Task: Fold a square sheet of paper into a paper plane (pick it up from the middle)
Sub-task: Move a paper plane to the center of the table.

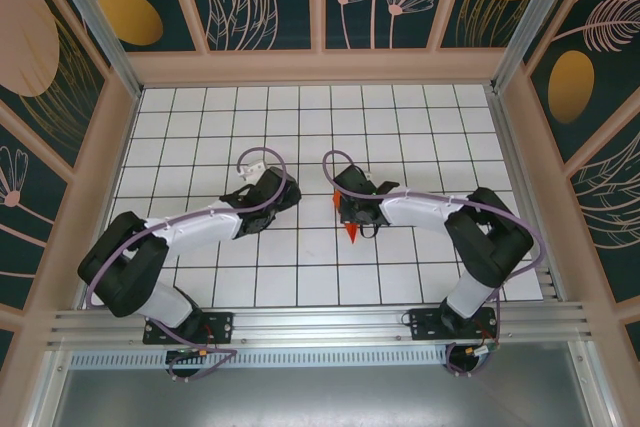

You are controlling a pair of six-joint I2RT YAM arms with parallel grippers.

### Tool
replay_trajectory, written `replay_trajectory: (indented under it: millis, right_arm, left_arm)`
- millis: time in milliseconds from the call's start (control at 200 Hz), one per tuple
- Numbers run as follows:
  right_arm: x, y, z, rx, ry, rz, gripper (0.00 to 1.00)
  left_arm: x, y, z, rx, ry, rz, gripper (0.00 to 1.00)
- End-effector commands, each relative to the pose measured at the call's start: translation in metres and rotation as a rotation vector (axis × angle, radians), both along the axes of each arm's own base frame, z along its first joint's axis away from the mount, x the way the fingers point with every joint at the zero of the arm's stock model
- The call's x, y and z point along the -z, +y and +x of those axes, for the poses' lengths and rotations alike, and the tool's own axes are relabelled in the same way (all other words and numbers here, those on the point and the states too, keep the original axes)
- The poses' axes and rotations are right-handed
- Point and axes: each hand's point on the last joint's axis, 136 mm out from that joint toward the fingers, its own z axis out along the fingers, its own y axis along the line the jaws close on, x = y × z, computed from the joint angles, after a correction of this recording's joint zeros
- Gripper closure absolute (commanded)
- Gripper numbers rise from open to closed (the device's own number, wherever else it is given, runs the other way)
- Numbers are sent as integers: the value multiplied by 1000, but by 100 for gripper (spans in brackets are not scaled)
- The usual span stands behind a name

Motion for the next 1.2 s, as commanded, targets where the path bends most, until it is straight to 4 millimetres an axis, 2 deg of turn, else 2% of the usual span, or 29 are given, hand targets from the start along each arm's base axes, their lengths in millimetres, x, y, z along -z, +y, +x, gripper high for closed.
replay_trajectory:
  millis: [0,375,585,656,856,941,1026,1196]
  right_arm:
    - [-2,1,6,17,-10,2,78]
    - [17,0,4,51,25,-11,77]
    - [35,-5,-3,60,62,-31,78]
    - [33,-5,-3,62,56,-32,81]
    - [-15,2,26,75,-68,-23,87]
    - [-29,5,41,71,-108,-36,91]
    - [-34,6,56,69,-134,-70,96]
    - [-30,11,88,51,-143,-108,98]
  left_arm:
    - [-2,12,-4,-37,-11,27,7]
    - [5,10,-5,-23,7,28,5]
    - [3,12,-6,-33,3,27,1]
    - [3,14,-6,-39,2,32,1]
    - [3,21,-6,-56,0,43,2]
    - [2,26,-6,-67,-4,48,2]
    - [3,32,-7,-79,-5,48,1]
    - [6,49,-10,-107,-3,53,1]
